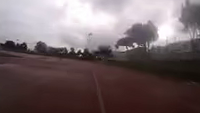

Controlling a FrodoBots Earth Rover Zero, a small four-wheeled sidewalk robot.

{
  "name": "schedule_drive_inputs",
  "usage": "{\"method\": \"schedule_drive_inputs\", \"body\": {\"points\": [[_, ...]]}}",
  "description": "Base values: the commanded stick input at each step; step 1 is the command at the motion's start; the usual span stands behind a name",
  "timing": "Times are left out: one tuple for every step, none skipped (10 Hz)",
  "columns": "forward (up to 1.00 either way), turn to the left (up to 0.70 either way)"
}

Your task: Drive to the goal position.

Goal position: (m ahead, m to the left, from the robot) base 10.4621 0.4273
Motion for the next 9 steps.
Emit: {"method": "schedule_drive_inputs", "body": {"points": [[0.5,0.0],[0.5,0.0],[0.5,0.0],[0.5,0.0],[0.5,0.0],[0.5,0.0],[0.5,0.0],[0.5,0.0],[0.5,0.0]]}}
